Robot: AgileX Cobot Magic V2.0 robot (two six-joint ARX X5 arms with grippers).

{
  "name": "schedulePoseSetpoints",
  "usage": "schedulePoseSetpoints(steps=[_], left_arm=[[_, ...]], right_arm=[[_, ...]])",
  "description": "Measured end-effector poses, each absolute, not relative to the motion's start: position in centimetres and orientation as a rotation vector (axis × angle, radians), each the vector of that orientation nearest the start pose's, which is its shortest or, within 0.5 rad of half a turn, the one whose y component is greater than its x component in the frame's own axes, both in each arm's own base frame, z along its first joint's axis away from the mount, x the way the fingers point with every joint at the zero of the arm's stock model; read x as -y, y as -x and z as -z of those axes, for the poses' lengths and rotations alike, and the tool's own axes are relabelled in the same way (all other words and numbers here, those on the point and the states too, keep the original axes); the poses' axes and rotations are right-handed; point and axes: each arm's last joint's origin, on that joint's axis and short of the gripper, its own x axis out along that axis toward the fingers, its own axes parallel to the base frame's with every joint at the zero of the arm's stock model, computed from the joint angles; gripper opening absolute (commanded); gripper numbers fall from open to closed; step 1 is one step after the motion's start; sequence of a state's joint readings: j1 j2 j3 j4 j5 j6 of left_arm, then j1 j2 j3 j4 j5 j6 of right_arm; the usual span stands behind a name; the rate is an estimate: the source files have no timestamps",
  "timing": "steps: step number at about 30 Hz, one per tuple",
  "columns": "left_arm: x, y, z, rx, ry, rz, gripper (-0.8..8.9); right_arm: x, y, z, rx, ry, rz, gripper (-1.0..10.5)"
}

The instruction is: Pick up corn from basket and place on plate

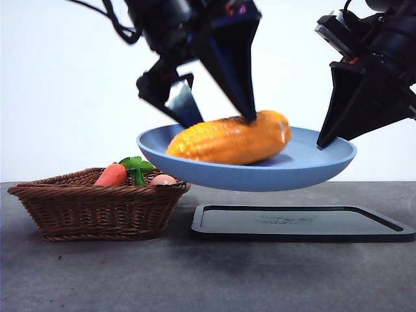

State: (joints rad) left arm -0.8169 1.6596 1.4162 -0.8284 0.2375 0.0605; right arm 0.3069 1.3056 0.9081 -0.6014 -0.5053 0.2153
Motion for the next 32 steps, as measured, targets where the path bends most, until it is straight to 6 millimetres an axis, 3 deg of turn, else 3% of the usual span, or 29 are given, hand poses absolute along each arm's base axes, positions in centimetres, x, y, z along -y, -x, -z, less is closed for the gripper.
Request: schedulePoseSetpoints(steps=[8, 14, 22, 32], left_arm=[[25.6, -23.1, -31.9, -0.983, -0.352, 0.992, 4.07], [25.6, -23.1, -33.7, -0.946, -0.341, 0.997, 4.06], [25.6, -23.1, -34.1, -0.94, -0.339, 0.998, 4.06], [25.6, -23.1, -34.1, -0.947, -0.331, 0.992, 4.06]], right_arm=[[-8.3, -23.7, -24.1, -1.091, -0.301, -0.609, 0.0], [-6.6, -24.4, -24.0, -1.066, -0.339, -0.545, 0.0], [-3.5, -26.6, -22.1, -1.079, -0.41, -0.422, 0.0], [-1.4, -31.5, -20.0, -1.093, -0.455, -0.349, 0.0]])
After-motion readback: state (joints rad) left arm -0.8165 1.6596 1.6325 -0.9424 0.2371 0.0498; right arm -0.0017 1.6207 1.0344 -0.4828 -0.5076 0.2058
